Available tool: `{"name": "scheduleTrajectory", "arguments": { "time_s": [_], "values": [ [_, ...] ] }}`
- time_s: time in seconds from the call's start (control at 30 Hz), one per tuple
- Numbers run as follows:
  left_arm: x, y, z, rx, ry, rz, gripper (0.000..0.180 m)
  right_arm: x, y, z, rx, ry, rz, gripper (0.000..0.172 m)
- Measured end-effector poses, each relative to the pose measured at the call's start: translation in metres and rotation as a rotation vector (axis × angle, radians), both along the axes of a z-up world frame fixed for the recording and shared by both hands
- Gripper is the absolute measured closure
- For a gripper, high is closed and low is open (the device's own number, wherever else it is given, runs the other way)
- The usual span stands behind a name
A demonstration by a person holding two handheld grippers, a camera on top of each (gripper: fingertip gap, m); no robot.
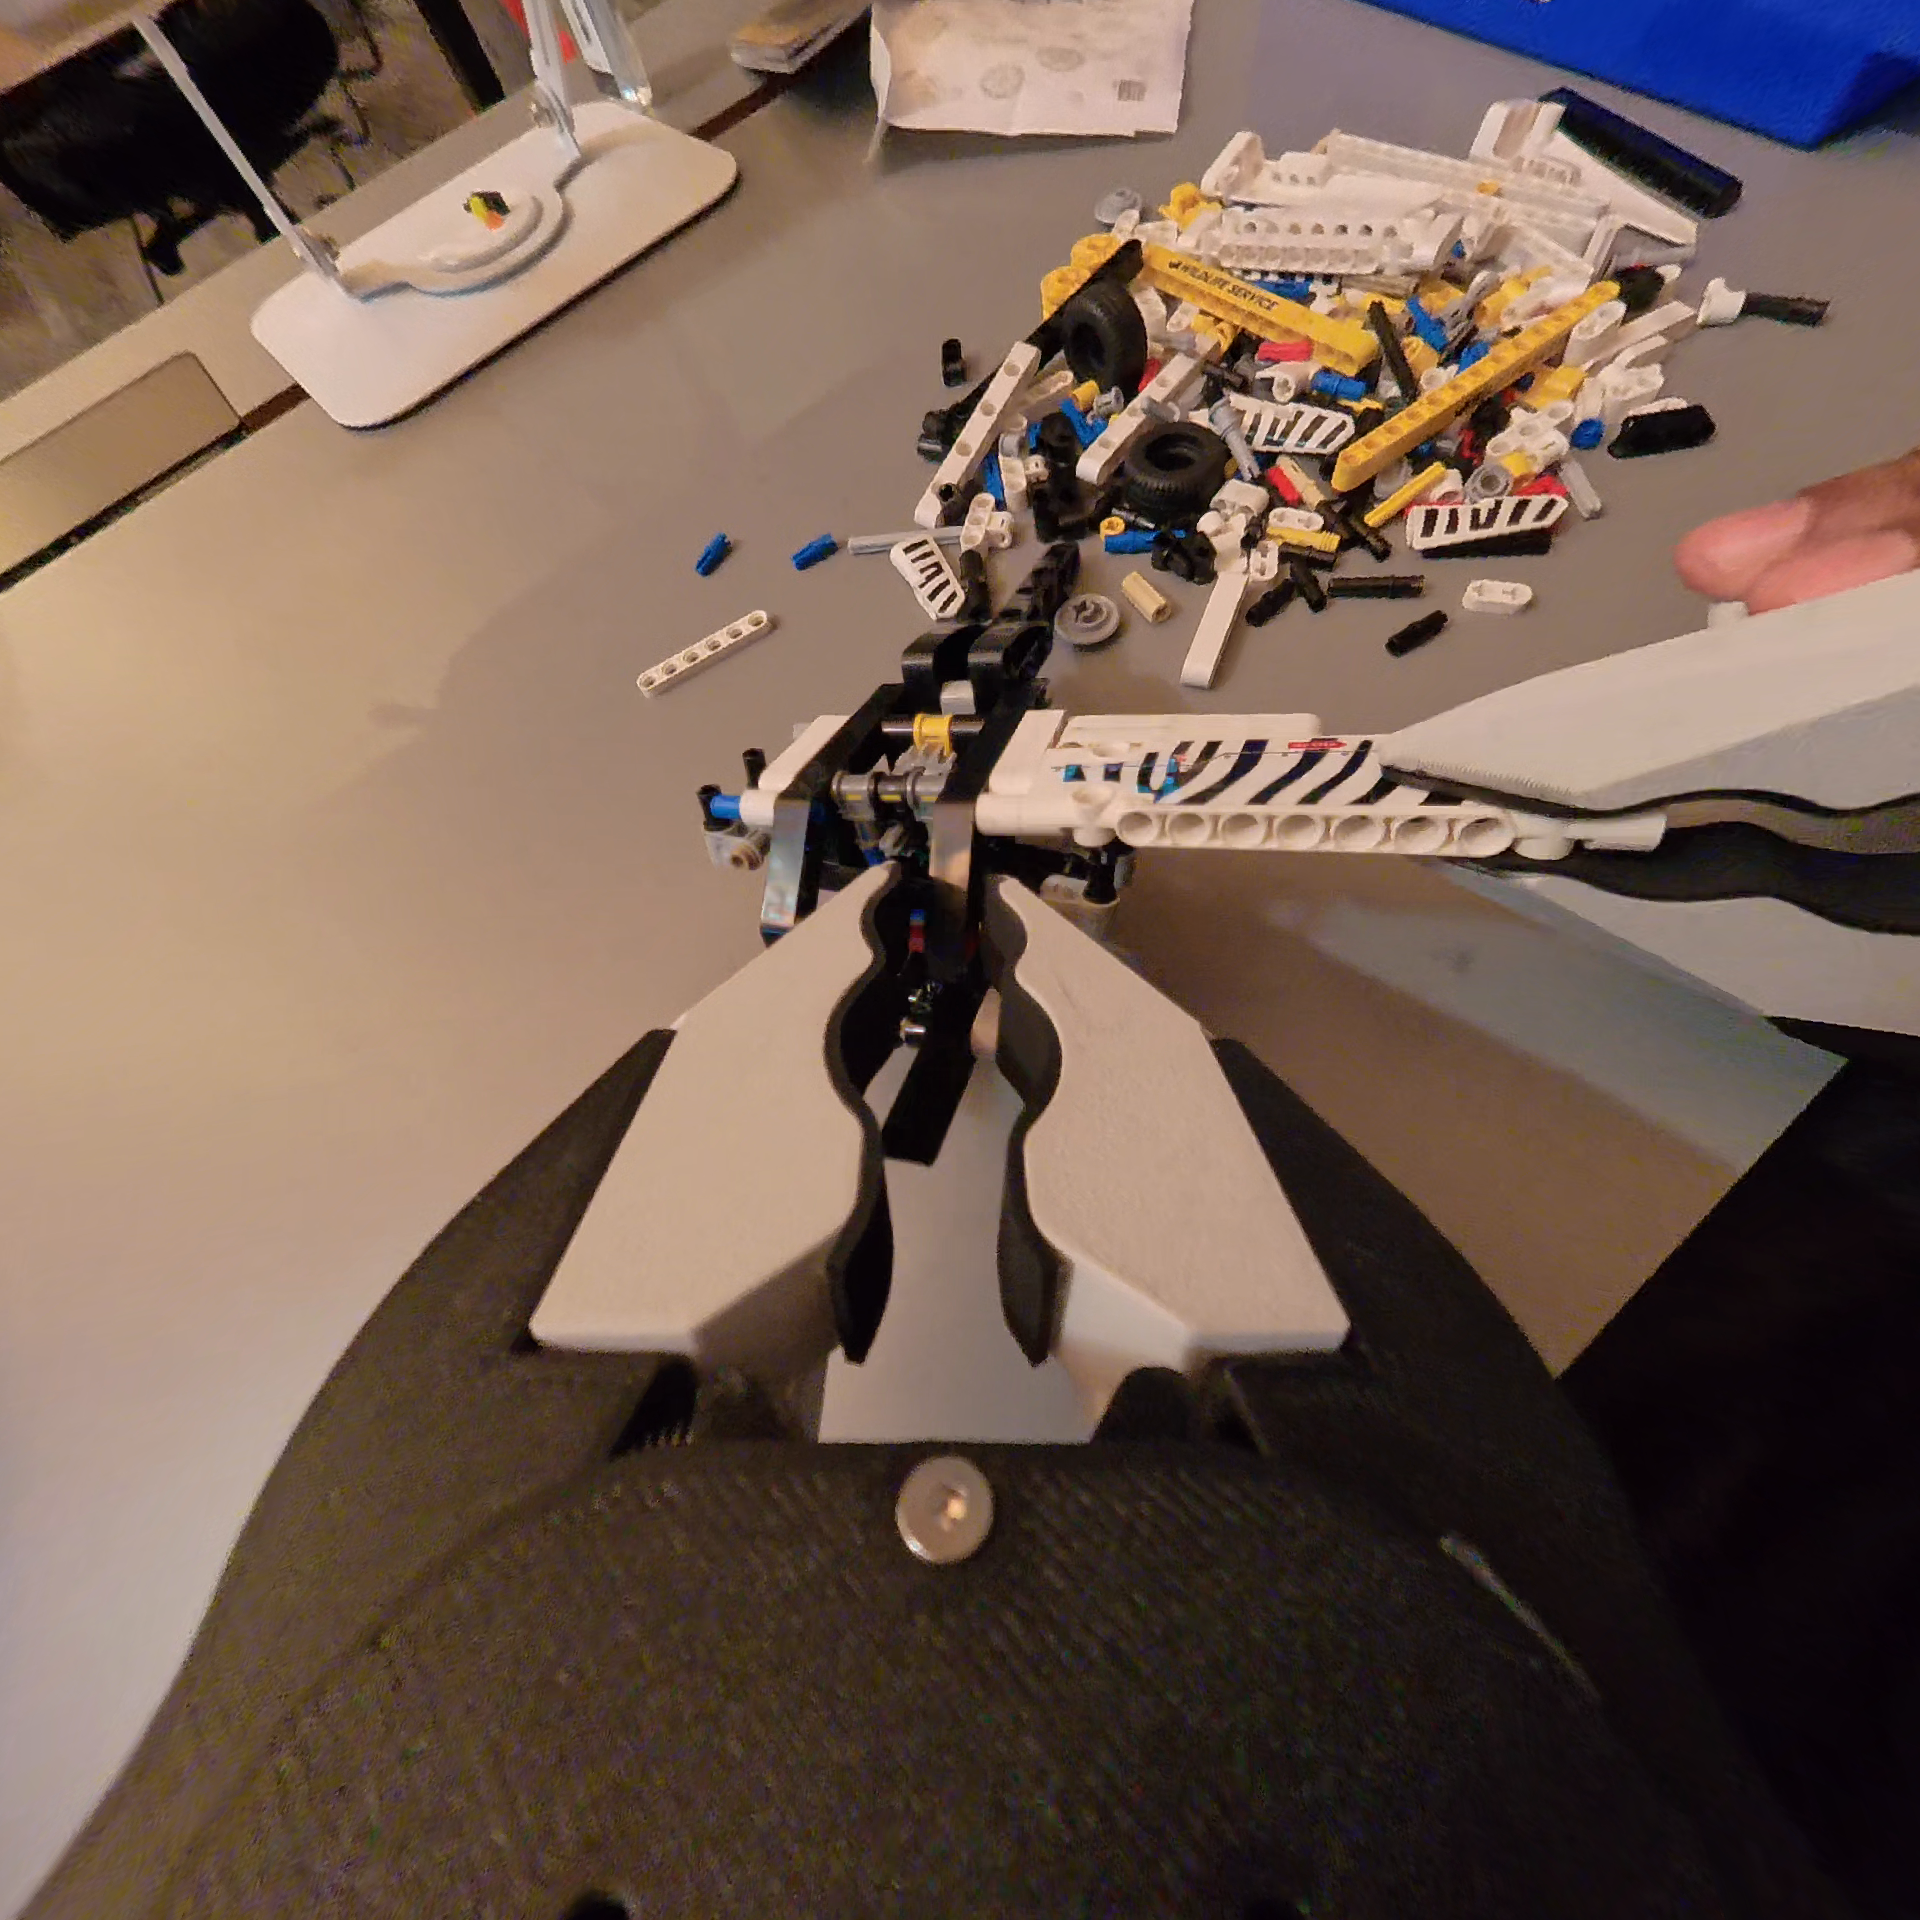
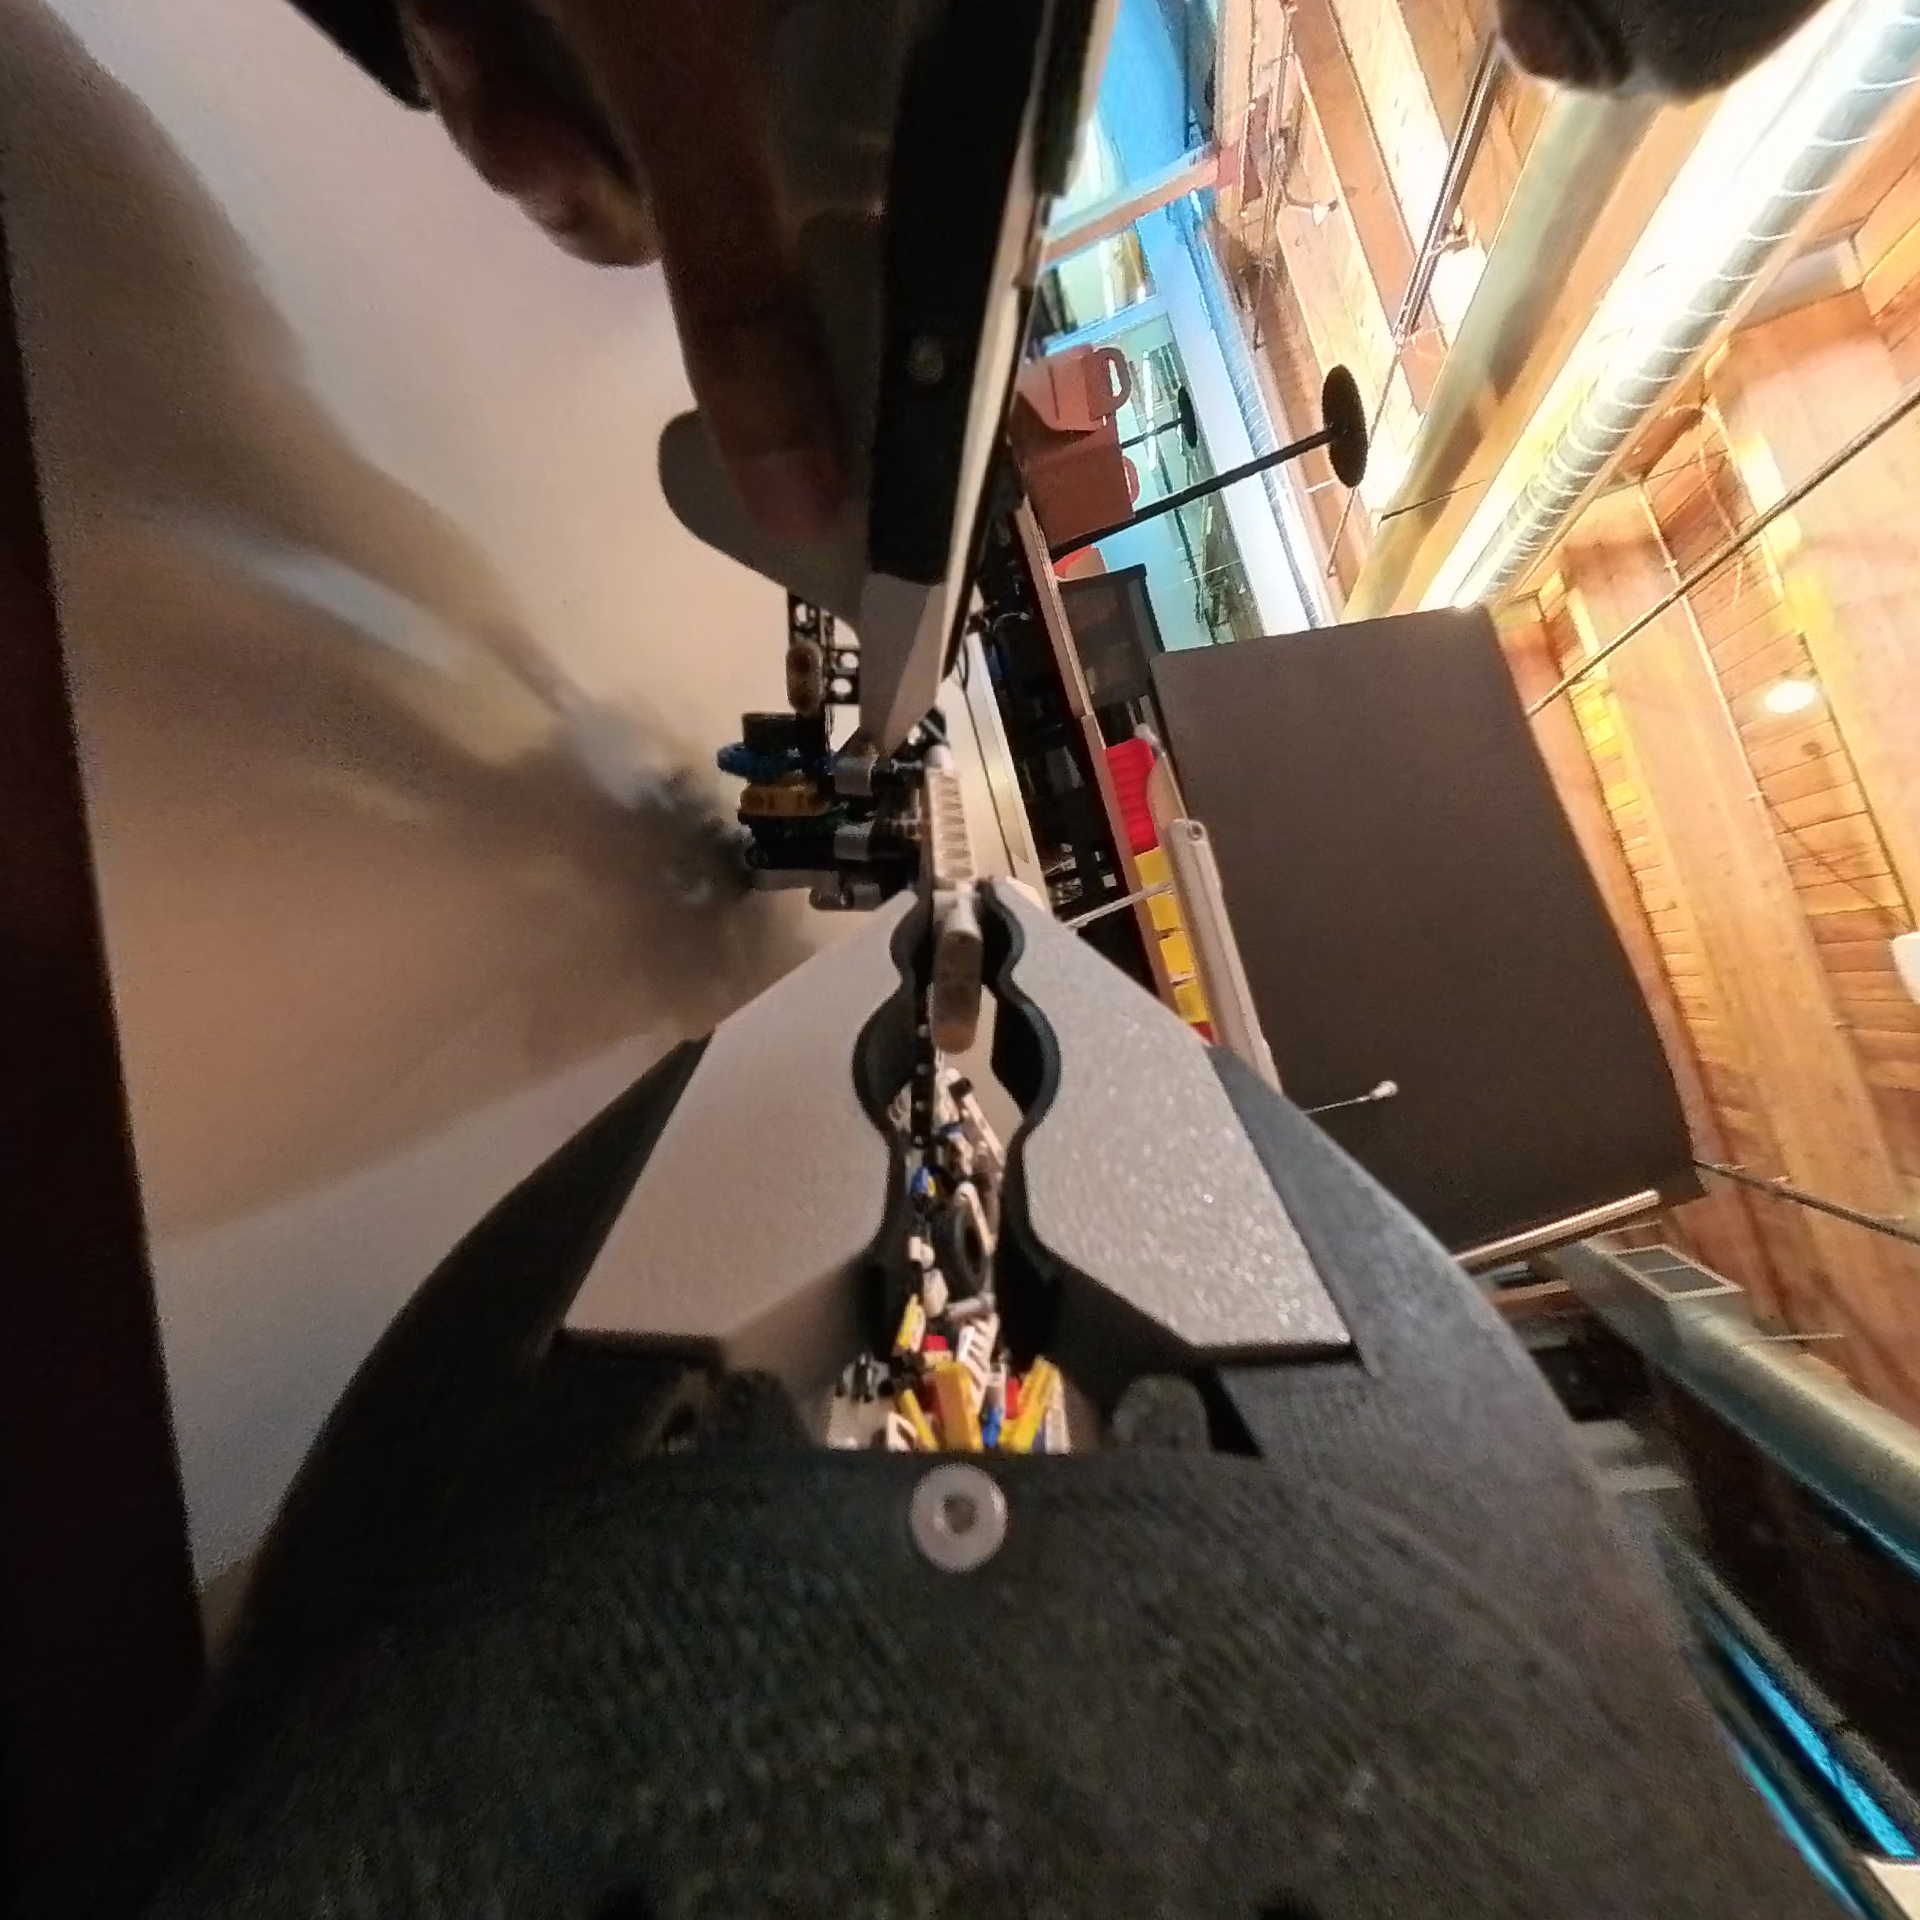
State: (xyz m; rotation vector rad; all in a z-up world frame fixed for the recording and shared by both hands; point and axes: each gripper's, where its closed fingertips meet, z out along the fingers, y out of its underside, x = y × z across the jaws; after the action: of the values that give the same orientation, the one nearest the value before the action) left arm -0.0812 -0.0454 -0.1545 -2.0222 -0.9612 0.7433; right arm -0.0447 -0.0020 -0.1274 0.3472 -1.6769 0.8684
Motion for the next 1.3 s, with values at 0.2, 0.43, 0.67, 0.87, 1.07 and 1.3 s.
{"name": "scheduleTrajectory", "arguments": {
  "time_s": [0.2,0.43,0.67,0.87,1.07,1.3],
  "values": [
    [-0.001,0.000,0.000,0.070,0.000,-0.016,0.166,0.005,-0.003,-0.001,0.018,0.020,0.034,0.167],
    [0.000,0.005,-0.001,0.133,-0.005,-0.063,0.172,0.004,-0.004,0.000,0.034,0.004,0.053,0.167],
    [0.005,0.010,0.002,0.215,-0.101,-0.159,0.174,0.009,-0.002,-0.002,0.076,0.037,0.119,0.166],
    [0.006,0.014,-0.003,0.183,-0.126,-0.218,0.174,0.009,0.001,-0.002,0.113,0.058,0.165,0.167],
    [0.002,0.014,-0.003,0.259,-0.163,-0.143,0.174,0.005,0.001,-0.005,0.132,0.065,0.123,0.167],
    [-0.009,0.004,-0.005,0.261,-0.113,-0.025,0.172,0.012,-0.003,-0.009,0.132,0.100,0.067,0.167]
  ]
}}
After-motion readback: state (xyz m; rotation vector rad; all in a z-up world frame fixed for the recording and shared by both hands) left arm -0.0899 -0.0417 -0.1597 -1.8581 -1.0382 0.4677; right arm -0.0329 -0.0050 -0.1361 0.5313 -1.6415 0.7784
